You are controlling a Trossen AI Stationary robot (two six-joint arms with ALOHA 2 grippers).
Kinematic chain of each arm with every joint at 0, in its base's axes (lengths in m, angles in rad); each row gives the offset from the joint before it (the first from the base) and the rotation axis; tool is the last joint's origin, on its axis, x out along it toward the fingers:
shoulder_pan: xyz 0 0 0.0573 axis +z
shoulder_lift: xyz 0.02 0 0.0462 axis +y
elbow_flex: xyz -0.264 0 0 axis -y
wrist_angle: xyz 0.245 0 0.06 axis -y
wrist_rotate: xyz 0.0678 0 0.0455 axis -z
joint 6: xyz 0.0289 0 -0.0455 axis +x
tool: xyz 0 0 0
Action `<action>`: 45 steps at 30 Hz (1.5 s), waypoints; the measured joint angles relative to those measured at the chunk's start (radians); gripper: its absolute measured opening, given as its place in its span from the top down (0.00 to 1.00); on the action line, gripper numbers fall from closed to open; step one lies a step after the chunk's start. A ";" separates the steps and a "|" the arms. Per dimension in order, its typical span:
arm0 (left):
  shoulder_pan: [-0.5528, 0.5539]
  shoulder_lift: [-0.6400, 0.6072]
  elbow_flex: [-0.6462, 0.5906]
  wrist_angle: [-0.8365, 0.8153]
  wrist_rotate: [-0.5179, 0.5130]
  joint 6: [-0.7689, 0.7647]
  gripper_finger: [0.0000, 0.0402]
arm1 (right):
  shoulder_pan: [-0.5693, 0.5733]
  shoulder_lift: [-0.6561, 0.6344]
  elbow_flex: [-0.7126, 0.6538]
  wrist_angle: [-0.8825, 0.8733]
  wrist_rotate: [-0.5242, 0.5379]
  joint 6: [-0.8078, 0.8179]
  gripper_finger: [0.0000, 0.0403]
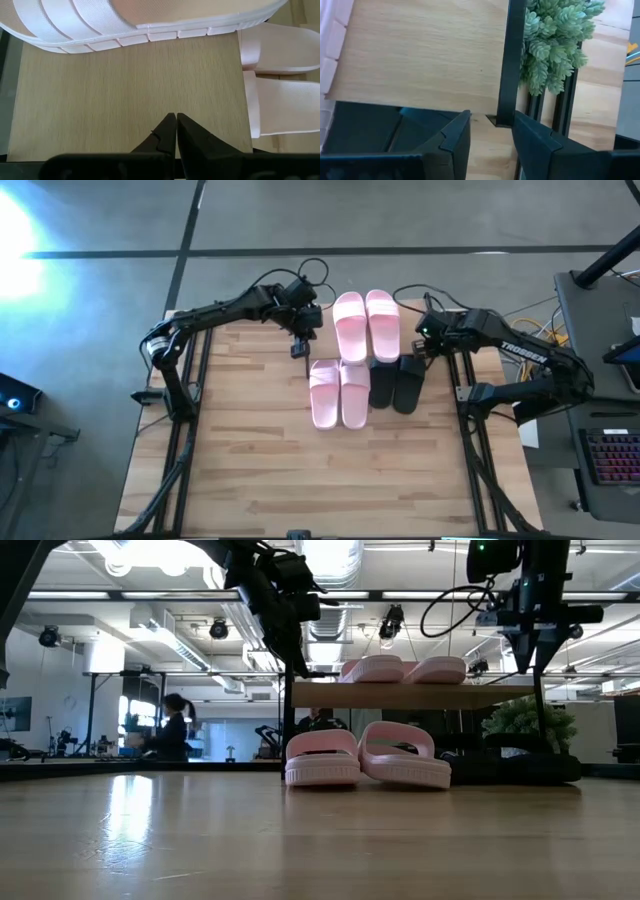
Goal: Pick and place slides into the shelf
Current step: Adjust the shelf
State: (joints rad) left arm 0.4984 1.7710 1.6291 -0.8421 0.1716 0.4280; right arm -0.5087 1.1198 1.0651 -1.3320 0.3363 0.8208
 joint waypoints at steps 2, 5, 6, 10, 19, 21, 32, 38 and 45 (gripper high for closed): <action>0.000 0.000 0.000 0.000 0.000 0.000 1.00 | 0.000 0.000 -0.004 0.003 0.002 0.011 0.68; 0.000 0.000 0.000 0.001 0.000 0.000 1.00 | 0.000 0.000 -0.002 -0.002 0.005 0.017 0.70; 0.000 0.000 0.000 0.001 0.000 0.000 1.00 | 0.000 0.000 -0.001 -0.003 0.005 0.015 0.71; 0.000 0.000 0.000 0.002 0.000 0.000 1.00 | 0.000 0.000 -0.002 -0.025 -0.001 0.013 0.79; 0.000 0.000 0.000 0.003 0.002 -0.001 1.00 | 0.010 0.000 -0.006 -0.093 -0.055 0.017 0.96; 0.000 0.000 0.000 0.003 0.000 -0.001 1.00 | 0.021 0.000 -0.006 -0.094 -0.056 0.017 0.98; 0.004 -0.001 0.000 -0.008 -0.002 -0.002 1.00 | 0.074 -0.019 0.020 -0.102 -0.022 0.059 0.96; 0.005 -0.001 0.000 -0.011 -0.002 -0.002 1.00 | 0.088 -0.027 0.075 -0.104 0.008 0.062 0.81; 0.005 -0.001 0.000 -0.011 -0.003 -0.001 1.00 | 0.083 -0.020 0.075 -0.107 0.042 0.033 0.65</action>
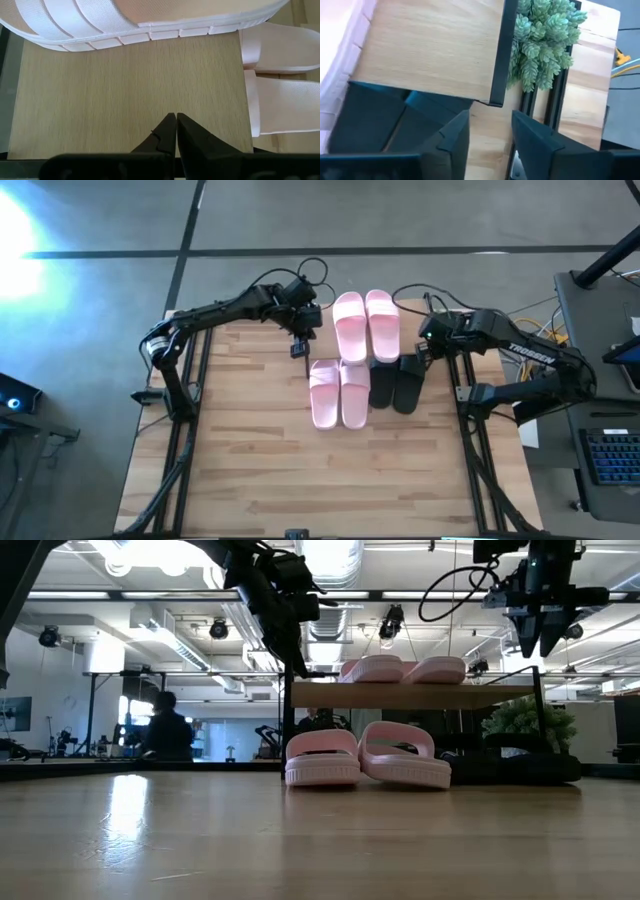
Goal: Pick and place slides into the shelf
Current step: Adjust the shelf
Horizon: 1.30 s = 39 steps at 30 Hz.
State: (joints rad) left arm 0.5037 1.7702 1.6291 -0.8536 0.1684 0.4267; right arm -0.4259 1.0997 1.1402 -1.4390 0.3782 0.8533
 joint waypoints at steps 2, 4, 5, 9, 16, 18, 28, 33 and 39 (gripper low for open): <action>0.000 0.000 0.000 0.000 -0.001 0.000 1.00 | 0.000 0.005 -0.006 0.005 0.004 -0.009 0.63; 0.000 0.000 0.000 0.000 -0.001 0.000 1.00 | 0.000 0.012 -0.010 0.010 0.019 -0.008 0.62; 0.000 0.000 0.000 0.000 -0.002 0.000 1.00 | 0.000 0.017 -0.010 0.011 0.027 -0.008 0.62; 0.000 0.000 0.000 0.000 -0.002 0.000 1.00 | 0.000 0.034 -0.012 0.019 0.052 -0.009 0.63; 0.000 0.000 0.000 0.002 -0.002 0.000 1.00 | -0.033 0.059 -0.024 0.050 0.071 -0.031 0.67; 0.000 0.000 0.000 0.004 -0.002 0.000 1.00 | -0.055 0.062 -0.033 0.067 0.068 -0.047 0.68; 0.001 0.000 0.000 0.005 -0.003 0.000 1.00 | -0.143 0.060 -0.050 0.101 0.004 -0.155 0.69; 0.001 0.000 0.000 0.005 -0.003 0.000 1.00 | -0.144 0.060 -0.065 0.114 -0.026 -0.162 0.74; 0.001 0.000 0.000 0.005 -0.003 0.000 1.00 | -0.145 0.060 -0.065 0.107 -0.038 -0.148 0.85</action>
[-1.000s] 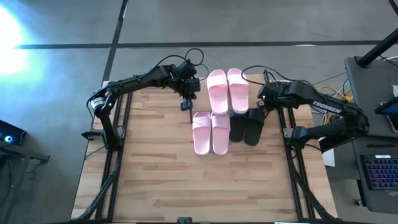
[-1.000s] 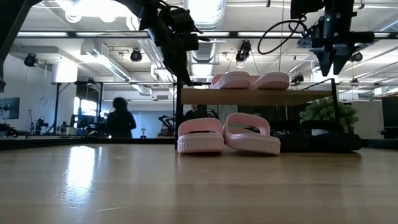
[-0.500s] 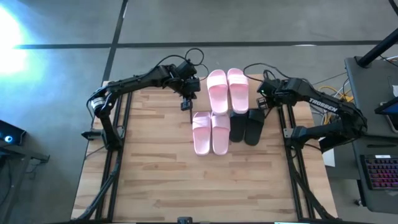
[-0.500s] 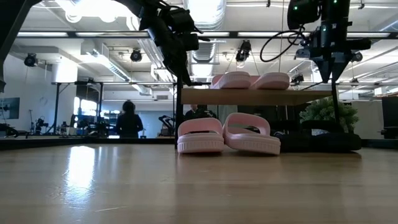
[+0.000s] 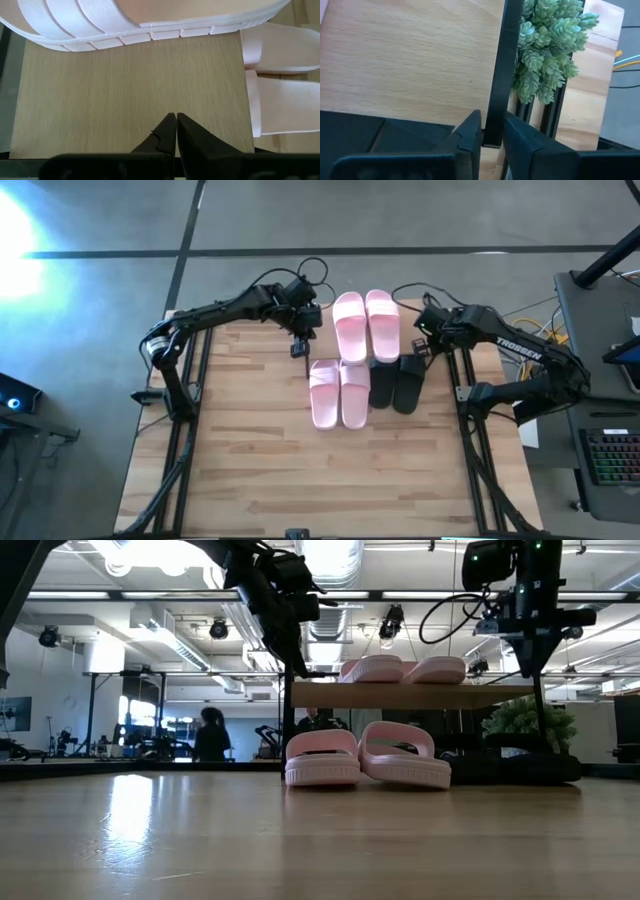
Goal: Pick and place slides into the shelf
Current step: Adjust the shelf
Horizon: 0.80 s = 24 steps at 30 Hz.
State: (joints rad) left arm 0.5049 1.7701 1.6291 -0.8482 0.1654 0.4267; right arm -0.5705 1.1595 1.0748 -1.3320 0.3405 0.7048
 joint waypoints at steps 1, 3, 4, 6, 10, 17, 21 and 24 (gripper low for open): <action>0.000 0.000 0.000 0.000 0.000 0.000 1.00 | 0.000 0.000 0.000 -0.001 0.000 0.009 0.87; 0.000 0.000 0.000 0.001 0.000 0.000 1.00 | -0.001 -0.001 0.001 -0.007 -0.007 0.024 0.90; 0.000 0.000 0.000 0.002 0.000 0.000 1.00 | -0.001 -0.001 0.002 -0.011 -0.010 0.029 0.91; 0.000 0.000 0.000 0.002 0.000 0.000 1.00 | -0.001 -0.002 0.003 -0.017 -0.015 0.039 0.91; 0.000 0.000 0.000 0.003 0.001 0.000 1.00 | 0.006 -0.011 0.003 -0.038 -0.039 0.047 0.88; 0.000 0.000 0.000 0.001 0.000 0.003 1.00 | 0.047 -0.027 0.002 -0.075 -0.076 0.097 0.89; 0.003 0.000 0.000 -0.004 -0.008 0.007 1.00 | 0.082 -0.027 0.002 -0.081 -0.081 0.129 0.89; 0.006 0.000 0.000 -0.009 -0.011 0.008 1.00 | 0.108 -0.028 0.002 -0.086 -0.101 0.152 0.88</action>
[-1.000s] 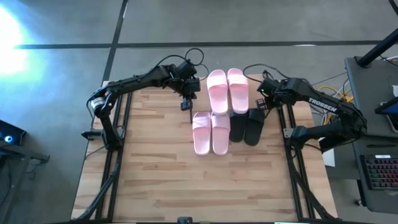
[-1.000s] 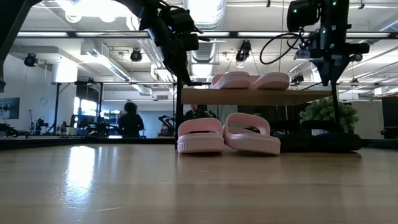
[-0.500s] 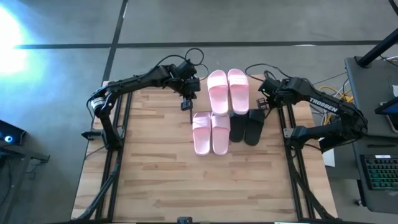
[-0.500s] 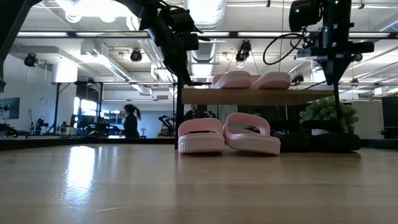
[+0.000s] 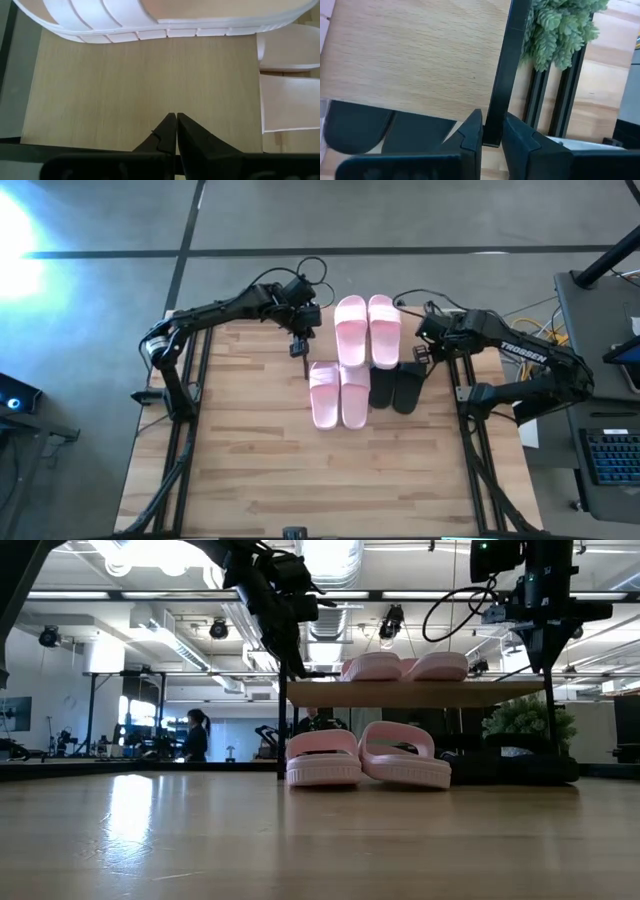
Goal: Pick and place slides into the shelf
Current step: Adjust the shelf
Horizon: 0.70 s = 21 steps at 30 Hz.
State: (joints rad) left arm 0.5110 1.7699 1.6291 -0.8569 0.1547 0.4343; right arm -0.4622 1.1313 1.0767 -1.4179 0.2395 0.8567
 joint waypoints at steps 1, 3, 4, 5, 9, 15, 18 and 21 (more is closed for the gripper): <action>0.000 0.000 0.000 0.000 -0.001 0.000 1.00 | 0.010 0.000 0.000 -0.003 -0.004 0.008 0.88; 0.000 -0.001 0.000 -0.002 -0.004 0.001 1.00 | 0.025 0.000 0.001 -0.010 -0.012 0.022 0.88; 0.000 -0.001 0.000 -0.001 -0.004 0.001 1.00 | 0.033 0.000 0.001 -0.016 -0.015 0.032 0.88; 0.000 -0.002 0.000 -0.002 -0.004 0.001 1.00 | 0.041 0.000 0.001 -0.021 -0.017 0.041 0.88; 0.000 -0.002 0.000 -0.002 -0.003 0.001 1.00 | 0.072 0.000 0.001 -0.041 -0.024 0.073 0.87; 0.000 -0.002 0.000 -0.003 -0.004 0.001 1.00 | 0.104 0.001 0.007 -0.051 -0.022 0.096 0.87; 0.000 -0.002 0.000 -0.004 -0.005 0.001 1.00 | 0.115 0.006 0.033 -0.074 0.011 0.112 0.87; 0.001 -0.003 0.000 -0.008 -0.009 0.000 1.00 | 0.115 0.002 0.071 -0.084 0.057 0.102 0.86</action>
State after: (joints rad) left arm 0.5117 1.7672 1.6291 -0.8647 0.1459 0.4347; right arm -0.3470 1.1331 1.1477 -1.5019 0.2961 0.9592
